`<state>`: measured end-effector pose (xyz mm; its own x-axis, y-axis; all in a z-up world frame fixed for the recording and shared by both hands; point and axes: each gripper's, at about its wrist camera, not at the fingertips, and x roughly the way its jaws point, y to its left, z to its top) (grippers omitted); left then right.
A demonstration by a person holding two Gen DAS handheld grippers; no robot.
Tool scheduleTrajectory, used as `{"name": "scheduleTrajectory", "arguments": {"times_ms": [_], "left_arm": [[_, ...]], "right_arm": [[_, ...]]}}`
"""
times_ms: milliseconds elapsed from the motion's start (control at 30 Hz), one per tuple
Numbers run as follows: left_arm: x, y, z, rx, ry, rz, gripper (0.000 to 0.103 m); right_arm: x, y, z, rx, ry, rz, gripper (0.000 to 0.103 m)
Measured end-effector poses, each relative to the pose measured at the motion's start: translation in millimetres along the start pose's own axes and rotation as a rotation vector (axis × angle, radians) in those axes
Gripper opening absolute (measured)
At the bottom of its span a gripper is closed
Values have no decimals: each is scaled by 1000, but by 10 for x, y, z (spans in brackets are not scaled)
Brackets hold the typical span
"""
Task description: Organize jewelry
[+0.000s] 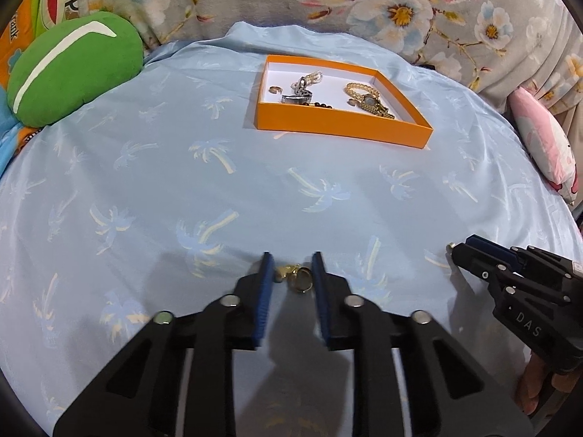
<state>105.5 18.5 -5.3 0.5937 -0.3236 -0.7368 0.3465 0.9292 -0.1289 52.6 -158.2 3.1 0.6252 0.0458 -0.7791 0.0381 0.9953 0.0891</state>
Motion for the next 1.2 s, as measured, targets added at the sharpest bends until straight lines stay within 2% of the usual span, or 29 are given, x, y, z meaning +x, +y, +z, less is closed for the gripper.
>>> {"name": "scheduleTrajectory", "arguments": {"times_ms": [167, 667, 800, 967, 1200], "left_arm": [[-24, -4, 1, -8, -13, -20, 13], [-200, -28, 156, -39, -68, -59, 12], [-263, -64, 386, -23, -107, -66, 12], [-241, -134, 844, 5, -167, -61, 12], [124, -260, 1531, 36, -225, -44, 12]], "right_arm": [[-11, -19, 6, 8, -6, 4, 18], [-190, -150, 135, 41, -69, 20, 18], [-221, -216, 358, 42, -86, 46, 18], [-173, -269, 783, 29, -127, 58, 18], [195, -322, 1431, 47, -157, 80, 18]]}}
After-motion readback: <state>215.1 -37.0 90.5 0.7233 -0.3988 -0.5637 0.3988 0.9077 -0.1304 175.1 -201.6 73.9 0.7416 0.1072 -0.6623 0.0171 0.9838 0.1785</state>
